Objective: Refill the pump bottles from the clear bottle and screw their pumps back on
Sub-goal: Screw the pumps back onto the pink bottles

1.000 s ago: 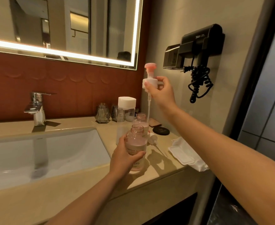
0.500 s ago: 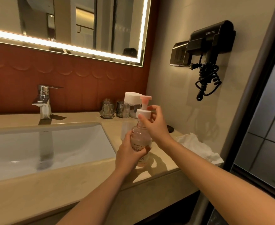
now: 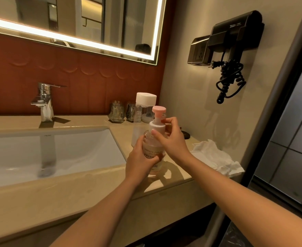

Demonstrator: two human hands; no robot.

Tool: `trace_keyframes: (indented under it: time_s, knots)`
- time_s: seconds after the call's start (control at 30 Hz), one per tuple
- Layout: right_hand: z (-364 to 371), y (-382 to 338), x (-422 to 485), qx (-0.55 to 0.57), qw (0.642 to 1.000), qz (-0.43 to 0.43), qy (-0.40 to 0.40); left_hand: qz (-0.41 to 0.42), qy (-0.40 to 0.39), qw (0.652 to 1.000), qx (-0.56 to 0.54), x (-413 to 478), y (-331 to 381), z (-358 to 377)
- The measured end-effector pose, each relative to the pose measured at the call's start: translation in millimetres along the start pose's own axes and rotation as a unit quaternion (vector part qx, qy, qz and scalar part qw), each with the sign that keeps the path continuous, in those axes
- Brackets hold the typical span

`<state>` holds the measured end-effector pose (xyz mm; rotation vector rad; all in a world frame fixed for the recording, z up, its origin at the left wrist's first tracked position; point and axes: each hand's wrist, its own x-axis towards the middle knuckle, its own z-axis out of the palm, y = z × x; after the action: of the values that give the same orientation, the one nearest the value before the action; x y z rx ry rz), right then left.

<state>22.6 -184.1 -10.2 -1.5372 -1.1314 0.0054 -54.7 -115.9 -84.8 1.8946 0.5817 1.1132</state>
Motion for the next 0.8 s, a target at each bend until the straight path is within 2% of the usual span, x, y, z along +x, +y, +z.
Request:
trace_keyframes:
  time_s: [0.17, 0.27, 0.33, 0.4, 0.5, 0.6, 0.67, 0.73, 0.8]
  knots:
    - [-2, -8, 10, 0.003, 0.999, 0.015, 0.034, 0.006, -0.001, 1.0, -0.007, 0, 0, 0]
    - [-2, -10, 14, 0.015, 0.997, 0.041, -0.068, 0.004, 0.001, 1.0, -0.004, 0, -1, 0]
    - [-3, -7, 12, -0.003, 0.995, 0.032, -0.098, 0.005, 0.004, 1.0, 0.002, 0, -1, 0]
    - [-6, -4, 10, -0.09, 0.994, -0.016, -0.063, 0.008, 0.005, 1.0, 0.005, 0, -1, 0]
    - [-9, -1, 8, -0.22, 0.972, -0.085, 0.005, 0.006, 0.004, 1.0, 0.002, 0, -1, 0]
    - [-8, -4, 12, -0.276, 0.956, -0.095, 0.033, 0.004, 0.002, 1.0, 0.002, 1, -1, 0]
    - [-6, -9, 17, -0.253, 0.966, -0.055, -0.016, 0.003, 0.002, 1.0, 0.004, 1, -2, 0]
    - [-4, -14, 20, -0.156, 0.982, 0.013, -0.103, 0.0, 0.005, 1.0, 0.006, 1, -1, 1]
    - [-4, -13, 19, -0.097, 0.986, 0.053, -0.127, -0.001, 0.006, 1.0, 0.009, 1, -1, 1]
